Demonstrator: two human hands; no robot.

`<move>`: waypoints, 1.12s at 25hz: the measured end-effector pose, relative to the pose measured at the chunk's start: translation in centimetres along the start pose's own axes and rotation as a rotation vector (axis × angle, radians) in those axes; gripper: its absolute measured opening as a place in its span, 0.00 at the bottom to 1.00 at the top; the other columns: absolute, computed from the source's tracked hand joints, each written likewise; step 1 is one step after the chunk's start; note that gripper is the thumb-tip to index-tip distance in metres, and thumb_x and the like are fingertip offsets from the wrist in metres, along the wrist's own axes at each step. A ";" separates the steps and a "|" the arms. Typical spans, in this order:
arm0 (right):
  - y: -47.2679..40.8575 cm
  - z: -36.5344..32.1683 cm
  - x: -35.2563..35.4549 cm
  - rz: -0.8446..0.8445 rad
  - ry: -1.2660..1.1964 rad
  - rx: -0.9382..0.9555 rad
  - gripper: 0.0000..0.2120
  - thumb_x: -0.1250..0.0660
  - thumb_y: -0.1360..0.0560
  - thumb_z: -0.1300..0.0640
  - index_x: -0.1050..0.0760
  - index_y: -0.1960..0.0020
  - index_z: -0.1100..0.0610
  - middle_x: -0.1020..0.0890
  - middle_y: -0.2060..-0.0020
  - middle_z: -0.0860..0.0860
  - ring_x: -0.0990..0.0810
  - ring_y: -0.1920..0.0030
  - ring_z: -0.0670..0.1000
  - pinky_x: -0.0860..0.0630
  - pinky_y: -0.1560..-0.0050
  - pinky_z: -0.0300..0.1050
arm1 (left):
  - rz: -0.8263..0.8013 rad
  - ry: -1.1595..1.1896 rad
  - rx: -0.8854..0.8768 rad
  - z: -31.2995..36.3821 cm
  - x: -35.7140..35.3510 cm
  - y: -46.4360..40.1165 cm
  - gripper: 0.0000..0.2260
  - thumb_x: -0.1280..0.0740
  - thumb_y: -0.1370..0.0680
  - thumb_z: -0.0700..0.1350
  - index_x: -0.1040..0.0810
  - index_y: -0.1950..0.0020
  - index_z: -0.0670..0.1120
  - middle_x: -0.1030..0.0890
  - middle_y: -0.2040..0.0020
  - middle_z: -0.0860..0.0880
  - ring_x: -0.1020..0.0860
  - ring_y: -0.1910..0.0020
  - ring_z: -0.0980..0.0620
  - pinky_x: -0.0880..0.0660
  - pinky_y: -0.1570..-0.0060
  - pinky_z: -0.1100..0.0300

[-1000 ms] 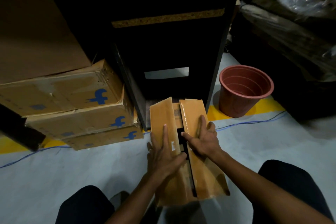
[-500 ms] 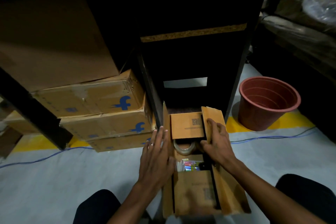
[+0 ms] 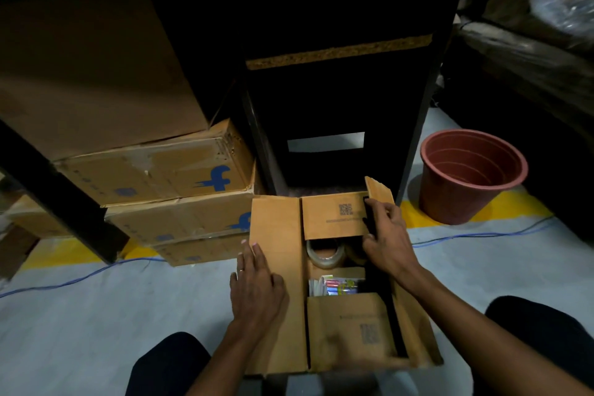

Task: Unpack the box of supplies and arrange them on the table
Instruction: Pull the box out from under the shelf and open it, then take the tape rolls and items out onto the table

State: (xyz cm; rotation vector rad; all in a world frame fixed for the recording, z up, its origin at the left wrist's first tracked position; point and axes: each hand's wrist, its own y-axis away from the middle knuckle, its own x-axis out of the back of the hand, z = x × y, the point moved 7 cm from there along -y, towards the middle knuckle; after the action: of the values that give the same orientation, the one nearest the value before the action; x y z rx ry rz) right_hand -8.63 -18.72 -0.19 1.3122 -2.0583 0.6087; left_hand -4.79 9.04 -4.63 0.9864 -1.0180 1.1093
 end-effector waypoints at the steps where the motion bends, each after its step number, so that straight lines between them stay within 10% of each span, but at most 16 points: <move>1: 0.0 0.0 0.2 0.004 -0.004 -0.010 0.36 0.37 0.34 0.59 0.40 0.26 0.51 0.36 0.33 0.54 0.32 0.34 0.60 0.27 0.37 0.55 | 0.002 0.015 0.008 0.1 -0.3 -0.1 0.33 0.45 0.20 0.52 0.55 0.20 0.42 0.56 0.19 0.42 0.47 0.21 0.42 0.38 0.27 0.45; 11: 0.8 0.1 3.6 0.057 0.096 -0.002 0.39 0.37 0.33 0.59 0.44 0.23 0.51 0.36 0.32 0.58 0.27 0.38 0.62 0.23 0.44 0.57 | 0.073 -0.008 -0.021 1.8 -1.1 -0.8 0.34 0.51 0.22 0.58 0.53 0.20 0.40 0.56 0.20 0.39 0.56 0.21 0.39 0.55 0.25 0.41; 16: 1.0 1.5 4.7 0.093 0.733 -0.083 0.42 0.27 0.33 0.57 0.42 0.23 0.55 0.47 0.24 0.65 0.53 0.23 0.68 0.45 0.27 0.67 | 0.108 0.094 -0.296 7.0 -2.3 -0.9 0.33 0.47 0.22 0.54 0.52 0.20 0.45 0.56 0.19 0.44 0.53 0.20 0.44 0.54 0.22 0.45; 22: 1.5 4.2 4.2 0.030 0.905 -0.157 0.27 0.35 0.26 0.55 0.32 0.29 0.62 0.53 0.21 0.63 0.61 0.22 0.66 0.63 0.30 0.74 | 0.095 0.118 -0.347 7.5 -3.8 -1.1 0.36 0.32 0.25 0.48 0.43 0.21 0.45 0.46 0.20 0.43 0.45 0.21 0.44 0.47 0.24 0.48; 28: 2.0 8.8 1.5 -0.231 0.573 -0.340 0.32 0.32 0.26 0.54 0.41 0.27 0.60 0.45 0.25 0.61 0.44 0.25 0.63 0.37 0.29 0.62 | 0.100 0.215 -0.367 6.3 -4.6 -1.7 0.32 0.37 0.24 0.41 0.44 0.21 0.42 0.44 0.20 0.44 0.47 0.21 0.47 0.47 0.23 0.47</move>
State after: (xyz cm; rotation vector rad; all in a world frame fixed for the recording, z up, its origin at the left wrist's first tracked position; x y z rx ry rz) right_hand -13.16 -24.65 -5.45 1.0087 -1.4424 0.4400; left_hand -4.66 1.71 -7.77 0.5155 -1.0556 1.0377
